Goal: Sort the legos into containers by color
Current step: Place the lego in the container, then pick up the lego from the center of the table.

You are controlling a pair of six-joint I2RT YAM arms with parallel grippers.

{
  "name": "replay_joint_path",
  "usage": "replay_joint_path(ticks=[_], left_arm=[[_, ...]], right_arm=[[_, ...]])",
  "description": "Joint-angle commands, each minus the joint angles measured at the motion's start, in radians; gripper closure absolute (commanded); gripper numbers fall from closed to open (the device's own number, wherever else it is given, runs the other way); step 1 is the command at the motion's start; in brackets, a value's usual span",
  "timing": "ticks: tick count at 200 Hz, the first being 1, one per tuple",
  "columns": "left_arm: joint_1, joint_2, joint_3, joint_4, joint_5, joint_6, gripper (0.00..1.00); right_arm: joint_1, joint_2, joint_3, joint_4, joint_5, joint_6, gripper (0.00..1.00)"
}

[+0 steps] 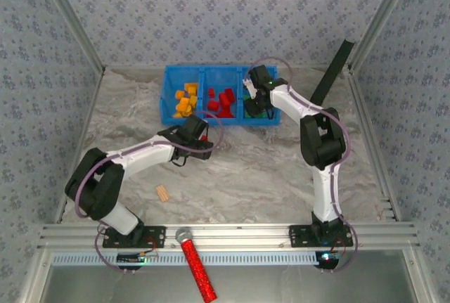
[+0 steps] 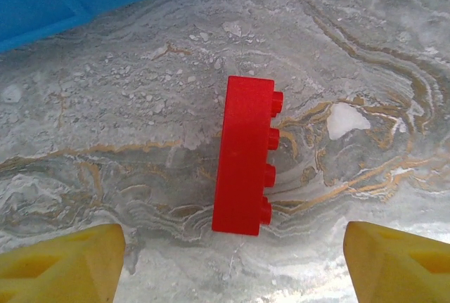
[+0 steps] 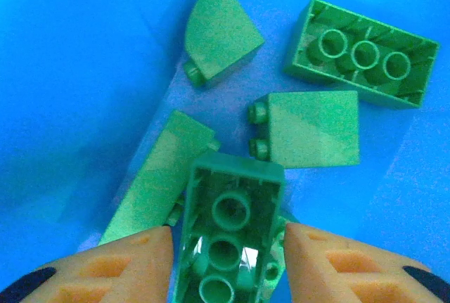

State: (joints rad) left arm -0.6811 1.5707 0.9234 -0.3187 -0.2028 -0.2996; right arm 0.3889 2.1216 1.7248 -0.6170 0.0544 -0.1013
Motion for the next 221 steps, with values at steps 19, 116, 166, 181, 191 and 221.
replay_joint_path(ticks=[19,116,166,181,191,221], left_arm=[[-0.006,0.061,0.060,0.035,-0.018,0.012,0.20],[0.023,0.226,0.155,0.037,-0.002,-0.005,0.45],[0.034,0.276,0.180,0.014,0.050,-0.041,0.68],[0.034,0.279,0.191,0.000,0.057,-0.049,0.75],[0.034,0.274,0.199,-0.007,0.059,-0.052,0.79],[0.034,0.229,0.262,-0.039,0.074,-0.052,0.84]], right_arm=[[-0.009,-0.002,0.000,0.005,-0.021,-0.001,0.46],[-0.005,-0.176,-0.039,0.002,-0.049,-0.006,0.44],[-0.019,-0.226,-0.067,-0.010,-0.039,-0.010,0.43],[-0.022,-0.243,-0.085,-0.010,-0.042,-0.003,0.43],[-0.023,-0.262,-0.103,-0.012,-0.041,0.000,0.43],[-0.034,-0.360,-0.206,-0.019,-0.065,0.029,0.40]])
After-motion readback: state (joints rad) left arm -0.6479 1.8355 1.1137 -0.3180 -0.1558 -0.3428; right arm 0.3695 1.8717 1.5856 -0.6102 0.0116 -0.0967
